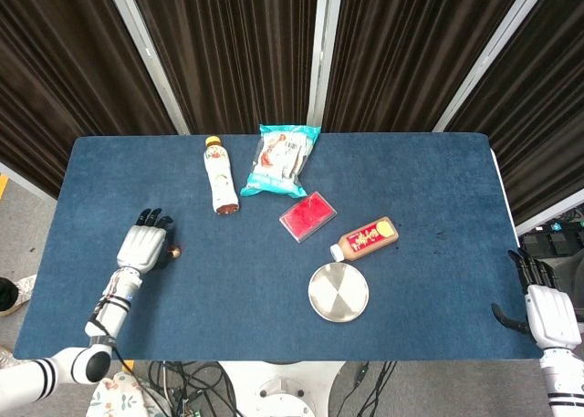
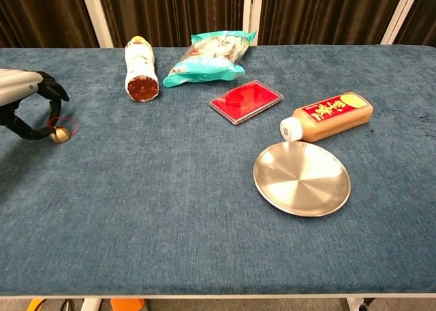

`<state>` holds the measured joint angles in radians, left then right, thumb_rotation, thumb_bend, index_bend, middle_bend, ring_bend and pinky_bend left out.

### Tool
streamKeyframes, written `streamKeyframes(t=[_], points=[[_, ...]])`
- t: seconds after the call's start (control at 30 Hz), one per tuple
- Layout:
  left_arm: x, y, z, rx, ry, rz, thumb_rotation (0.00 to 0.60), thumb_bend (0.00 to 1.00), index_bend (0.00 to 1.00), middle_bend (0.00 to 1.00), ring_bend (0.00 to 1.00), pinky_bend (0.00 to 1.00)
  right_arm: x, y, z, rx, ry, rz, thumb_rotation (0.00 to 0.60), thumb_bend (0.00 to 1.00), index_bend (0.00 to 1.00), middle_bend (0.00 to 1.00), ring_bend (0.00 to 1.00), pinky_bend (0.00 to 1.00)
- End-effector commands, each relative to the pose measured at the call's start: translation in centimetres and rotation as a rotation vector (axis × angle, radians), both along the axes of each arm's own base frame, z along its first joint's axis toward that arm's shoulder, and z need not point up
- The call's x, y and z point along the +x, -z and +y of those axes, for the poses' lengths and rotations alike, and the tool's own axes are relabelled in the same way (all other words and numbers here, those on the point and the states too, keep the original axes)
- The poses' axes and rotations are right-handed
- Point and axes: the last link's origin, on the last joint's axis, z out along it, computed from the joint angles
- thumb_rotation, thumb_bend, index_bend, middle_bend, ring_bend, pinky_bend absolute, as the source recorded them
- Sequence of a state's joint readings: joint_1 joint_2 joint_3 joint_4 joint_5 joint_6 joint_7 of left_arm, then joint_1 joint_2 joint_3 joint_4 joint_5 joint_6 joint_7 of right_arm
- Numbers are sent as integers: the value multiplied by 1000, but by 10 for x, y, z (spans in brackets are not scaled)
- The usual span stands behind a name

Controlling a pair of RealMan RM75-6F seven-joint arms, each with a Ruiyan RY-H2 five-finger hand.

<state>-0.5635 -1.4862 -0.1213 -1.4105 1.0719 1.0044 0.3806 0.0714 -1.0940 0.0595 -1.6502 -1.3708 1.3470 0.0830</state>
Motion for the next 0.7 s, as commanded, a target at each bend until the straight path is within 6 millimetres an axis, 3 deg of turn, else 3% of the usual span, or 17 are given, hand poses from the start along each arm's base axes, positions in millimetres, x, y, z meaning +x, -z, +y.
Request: streamKeyframes(t=[0.03,0.13,0.27,0.4,0.57,0.7], points=[[0,-3,-1,0,15,-20,600,344,175,146,26,0,0,0,0,-1,-1,-1,600,195,0,0,0,0],[3,-8,-2,8,39,-37,600,332,91,137,19,0,0,0,0,-3,-2,-1,600,195,0,0,0,0],[8,-20,-10,31,58,-96,600,329,73,125,16,0,1,-1,0,-7,-6,-3,600,194,0,0,0,0],[5,-46,-39,116,119,-195,600,297,74,98,9,0,0,-1,1,-9,-9,-8,600,195,0,0,0,0],[-38,-87,-85,296,139,-186,600,220,73,66,0,0,0,-1,1,-8,-14,-18,600,191,0,0,0,0],[-62,-109,-109,347,68,-127,600,212,74,65,0,0,1,3,2,-2,-20,-20,600,191,0,0,0,0]])
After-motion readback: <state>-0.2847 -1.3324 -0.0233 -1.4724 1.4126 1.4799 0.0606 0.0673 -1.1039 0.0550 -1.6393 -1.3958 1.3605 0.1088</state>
